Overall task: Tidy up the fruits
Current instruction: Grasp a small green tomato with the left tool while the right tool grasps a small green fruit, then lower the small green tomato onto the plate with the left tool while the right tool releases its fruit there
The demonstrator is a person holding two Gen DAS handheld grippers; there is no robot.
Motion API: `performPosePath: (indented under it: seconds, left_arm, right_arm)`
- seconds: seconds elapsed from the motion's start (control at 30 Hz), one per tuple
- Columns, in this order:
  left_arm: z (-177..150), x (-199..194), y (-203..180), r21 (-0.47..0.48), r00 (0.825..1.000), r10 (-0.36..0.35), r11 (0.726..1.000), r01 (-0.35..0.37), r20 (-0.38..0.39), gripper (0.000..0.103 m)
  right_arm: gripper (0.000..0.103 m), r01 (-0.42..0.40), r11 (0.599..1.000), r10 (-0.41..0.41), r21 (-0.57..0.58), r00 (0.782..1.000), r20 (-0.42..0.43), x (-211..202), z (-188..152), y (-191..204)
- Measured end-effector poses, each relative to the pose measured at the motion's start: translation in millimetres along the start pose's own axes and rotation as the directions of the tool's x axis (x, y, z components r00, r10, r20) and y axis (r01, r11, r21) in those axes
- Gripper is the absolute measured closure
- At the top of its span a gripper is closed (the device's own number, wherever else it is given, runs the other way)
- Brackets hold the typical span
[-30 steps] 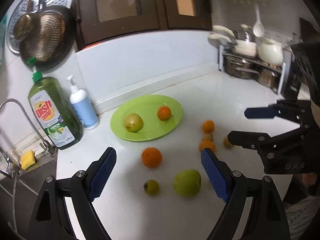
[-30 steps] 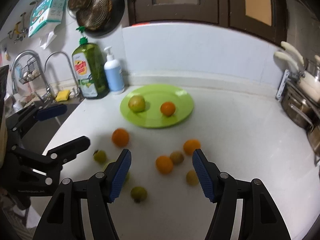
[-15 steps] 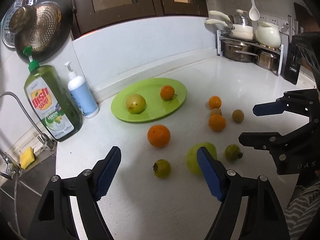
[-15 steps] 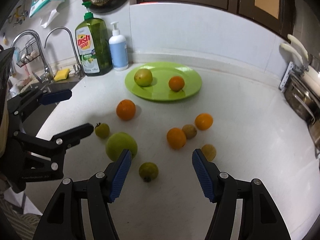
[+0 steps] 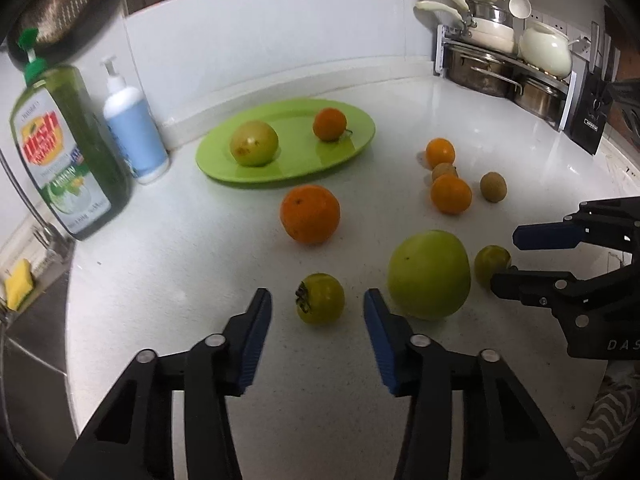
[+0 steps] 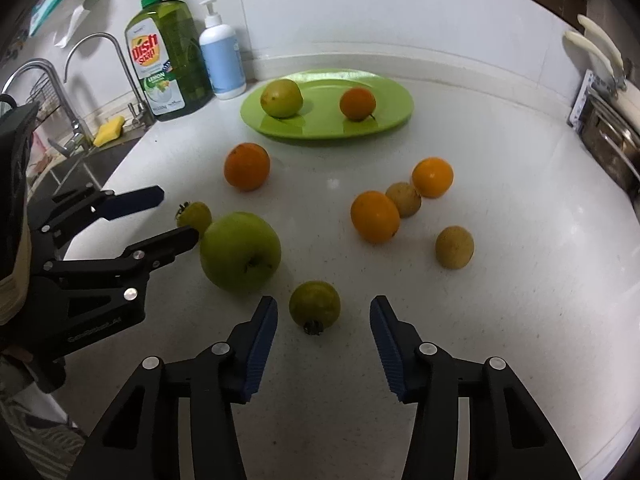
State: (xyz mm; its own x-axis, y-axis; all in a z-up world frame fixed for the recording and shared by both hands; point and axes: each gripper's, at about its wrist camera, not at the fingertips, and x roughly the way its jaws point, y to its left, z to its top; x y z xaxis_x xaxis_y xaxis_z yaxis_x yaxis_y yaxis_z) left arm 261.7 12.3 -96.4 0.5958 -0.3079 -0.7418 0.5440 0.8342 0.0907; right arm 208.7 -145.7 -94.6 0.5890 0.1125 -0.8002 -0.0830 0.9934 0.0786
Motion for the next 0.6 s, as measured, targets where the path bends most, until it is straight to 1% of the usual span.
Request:
performPosePath:
  seconds: [0.13, 0.37, 0.47, 0.6]
  left_arm:
    - [1, 7, 0, 0.007, 1.000, -0.008, 1.000, 0.008, 0.000, 0.060]
    - [2, 13, 1, -0.010, 1.000, -0.007, 1.000, 0.007, -0.013, 0.075]
    - [3, 13, 2, -0.020, 1.000, -0.005, 1.000, 0.004, -0.014, 0.075]
    - [5, 7, 2, -0.032, 1.000, 0.001, 0.999, -0.001, -0.006, 0.075]
  right_arm:
    - [0.060, -0.007, 1.000, 0.008, 0.007, 1.000, -0.009, 3, -2, 1]
    - [0.067, -0.017, 1.000, 0.017, 0.013, 1.000, -0.011, 6, 0, 2]
    - [0.073, -0.023, 1.000, 0.023, 0.020, 1.000, -0.015, 8, 1, 0]
    - [0.073, -0.021, 1.000, 0.022, 0.021, 1.000, -0.010, 7, 2, -1]
